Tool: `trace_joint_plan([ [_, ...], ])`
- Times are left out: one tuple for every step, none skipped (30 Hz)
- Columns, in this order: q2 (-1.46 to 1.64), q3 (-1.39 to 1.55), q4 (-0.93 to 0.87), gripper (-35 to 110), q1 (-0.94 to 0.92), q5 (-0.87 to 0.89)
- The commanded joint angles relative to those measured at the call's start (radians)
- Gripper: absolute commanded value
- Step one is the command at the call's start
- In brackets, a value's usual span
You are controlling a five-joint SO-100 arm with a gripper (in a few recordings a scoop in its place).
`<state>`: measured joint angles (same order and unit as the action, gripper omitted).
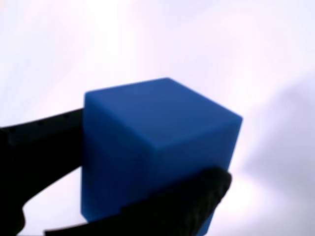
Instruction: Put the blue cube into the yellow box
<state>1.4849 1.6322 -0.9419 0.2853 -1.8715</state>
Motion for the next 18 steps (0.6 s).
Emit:
trace_joint_plan([
  [0.190, -0.015, 0.101, 11, -0.144, -0.049],
  [0.196, -0.015, 0.120, 11, -0.176, -0.064],
  [0.202, -0.018, 0.140, 11, -0.206, -0.072],
  [0.206, -0.025, 0.160, 11, -0.233, -0.077],
  [0.210, -0.026, 0.183, 11, -0.261, -0.091],
  [0.215, -0.028, 0.209, 11, -0.287, -0.095],
  [0.213, -0.041, 0.227, 11, -0.313, -0.094],
  [0.209, -0.058, 0.236, 11, -0.337, -0.100],
  [0.206, -0.072, 0.253, 11, -0.360, -0.104],
  [0.196, -0.091, 0.270, 11, -0.383, -0.104],
  [0.187, -0.110, 0.282, 11, -0.405, -0.104],
  [0.175, -0.130, 0.291, 11, -0.428, -0.107],
  [0.161, -0.149, 0.310, 11, -0.449, -0.107],
  [0.149, -0.164, 0.330, 11, -0.472, -0.109],
  [0.135, -0.178, 0.357, 11, -0.495, -0.112],
  [0.120, -0.192, 0.394, 11, -0.520, -0.115],
  [0.107, -0.202, 0.433, 11, -0.543, -0.117],
  [0.097, -0.213, 0.462, 11, -0.566, -0.115],
])
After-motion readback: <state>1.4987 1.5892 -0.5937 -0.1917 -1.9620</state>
